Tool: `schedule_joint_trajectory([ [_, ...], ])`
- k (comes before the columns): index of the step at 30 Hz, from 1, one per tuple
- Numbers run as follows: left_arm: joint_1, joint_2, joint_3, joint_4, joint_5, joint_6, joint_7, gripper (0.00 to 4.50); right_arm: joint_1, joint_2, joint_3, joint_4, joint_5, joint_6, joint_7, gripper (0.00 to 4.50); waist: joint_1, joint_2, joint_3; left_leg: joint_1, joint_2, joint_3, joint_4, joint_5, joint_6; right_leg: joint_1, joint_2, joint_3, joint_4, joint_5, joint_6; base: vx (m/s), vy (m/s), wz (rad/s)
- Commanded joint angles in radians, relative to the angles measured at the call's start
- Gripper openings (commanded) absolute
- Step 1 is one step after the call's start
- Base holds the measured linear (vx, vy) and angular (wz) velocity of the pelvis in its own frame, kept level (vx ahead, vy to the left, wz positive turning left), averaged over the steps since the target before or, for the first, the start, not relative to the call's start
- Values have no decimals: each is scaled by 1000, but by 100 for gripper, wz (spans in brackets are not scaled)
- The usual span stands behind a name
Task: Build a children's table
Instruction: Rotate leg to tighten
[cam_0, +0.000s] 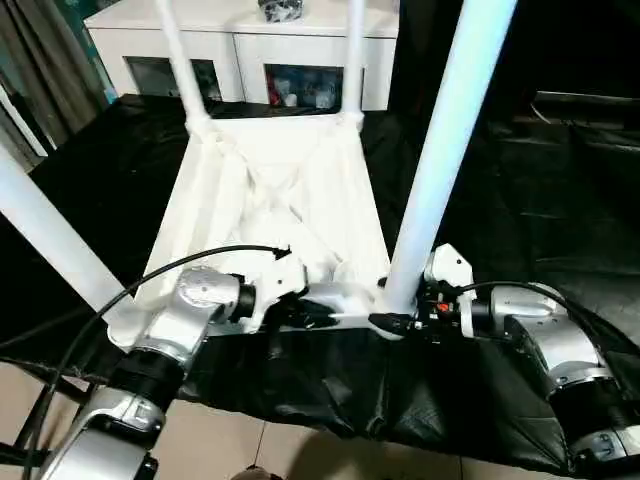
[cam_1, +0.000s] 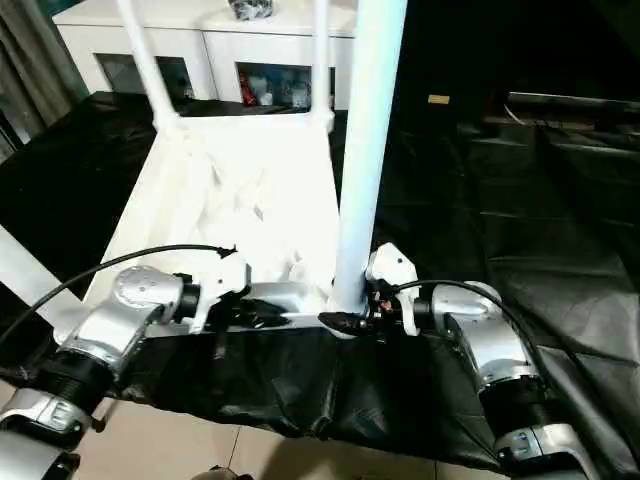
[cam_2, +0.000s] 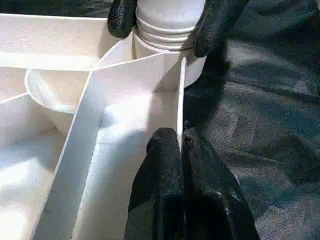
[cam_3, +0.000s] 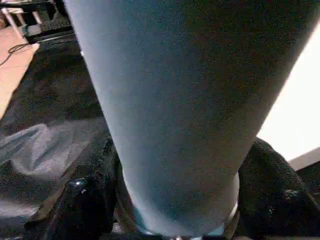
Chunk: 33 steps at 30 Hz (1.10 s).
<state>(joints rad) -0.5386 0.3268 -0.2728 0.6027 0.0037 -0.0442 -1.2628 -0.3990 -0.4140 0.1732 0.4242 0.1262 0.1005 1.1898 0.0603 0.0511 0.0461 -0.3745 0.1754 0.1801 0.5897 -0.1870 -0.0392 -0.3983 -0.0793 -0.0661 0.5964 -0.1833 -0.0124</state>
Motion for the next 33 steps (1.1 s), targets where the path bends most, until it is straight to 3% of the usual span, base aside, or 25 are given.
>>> schedule_joint_trajectory([
  [1, -28, -7, 10, 13, -13, -8, 4, 0, 4, 17, 66, -19, 5, 9, 64, 277, 3, -18, -63, 9, 57, -14, -63, -165, 97, 50, -71, 44, -63, -166, -253, 0, 0, 0],
  [6, -29, -11, 12, 15, -17, -7, 17, 0, 17, 35, 57, -25, 9, 11, 30, 272, 4, -17, -63, 10, 58, -14, -63, -163, 93, 50, -70, 43, -62, -165, -254, 0, 0, 0],
  [8, -34, -23, 13, 21, 17, 5, 105, 0, 25, 68, 34, -17, -1, 9, -53, 272, 2, -17, -63, 9, 58, -14, -63, -165, 90, 50, -70, 44, -63, -168, -253, 0, 0, 0],
  [12, -43, -70, 33, 26, 41, 58, 246, 0, 20, 146, -5, 41, -57, 32, -294, 272, -9, -18, -53, 14, 54, -18, -72, -238, 40, 44, -72, 46, -78, -309, -217, 0, 0, 0],
  [13, -43, -105, 38, 17, 52, 90, 313, 0, 14, 199, -32, 79, -83, 42, -436, 272, -16, -18, -50, 14, 52, -21, -77, -271, 20, 44, -73, 44, -84, -376, -197, 0, 0, 0],
  [15, -42, -121, 41, 11, 54, 106, 340, 0, 12, 223, -45, 90, -87, 48, -490, 272, -29, -20, -50, 17, 51, -26, -80, -311, -1, 41, -72, 42, -89, -432, -174, 0, 0, 0],
  [20, -45, -243, 34, -17, 76, 179, 509, 0, -9, 366, -97, 102, -89, 95, -731, 271, -33, -19, -51, 19, 49, -24, -79, -300, 9, 37, -70, 47, -93, -398, -171, 0, 0, 0],
  [21, -45, -267, 27, -23, 81, 187, 528, 0, -12, 396, -98, 95, -83, 100, -750, 271, -32, -12, -54, 18, 49, -23, -79, -284, 14, 39, -70, 48, -90, -370, -174, 0, 0, 0],
  [22, -45, -281, 22, -27, 84, 191, 539, 0, -14, 414, -98, 91, -79, 102, -759, 271, -32, -16, -55, 17, 49, -21, -77, -276, 20, 39, -68, 49, -90, -348, -177, 0, 0, 0],
  [24, -44, -294, 12, -30, 87, 188, 537, 0, -16, 414, -64, 84, -105, 74, -743, 271, -28, -14, -58, 14, 47, -20, -75, -248, 33, 43, -69, 49, -87, -298, -185, 0, 0, 0],
  [27, -41, -279, 4, -29, 95, 174, 519, 0, -9, 397, -68, 66, -85, 74, -714, 341, -26, -12, -60, 12, 45, -18, -72, -219, 53, 46, -69, 48, -85, -257, -194, 0, 0, 0],
  [33, -26, -215, 8, -46, 90, 139, 438, 0, 1, 298, -59, 55, -103, 45, -610, 377, -27, -12, -61, 9, 47, -19, -72, -223, 63, 49, -68, 45, -84, -263, -193, 0, 0, 0],
])
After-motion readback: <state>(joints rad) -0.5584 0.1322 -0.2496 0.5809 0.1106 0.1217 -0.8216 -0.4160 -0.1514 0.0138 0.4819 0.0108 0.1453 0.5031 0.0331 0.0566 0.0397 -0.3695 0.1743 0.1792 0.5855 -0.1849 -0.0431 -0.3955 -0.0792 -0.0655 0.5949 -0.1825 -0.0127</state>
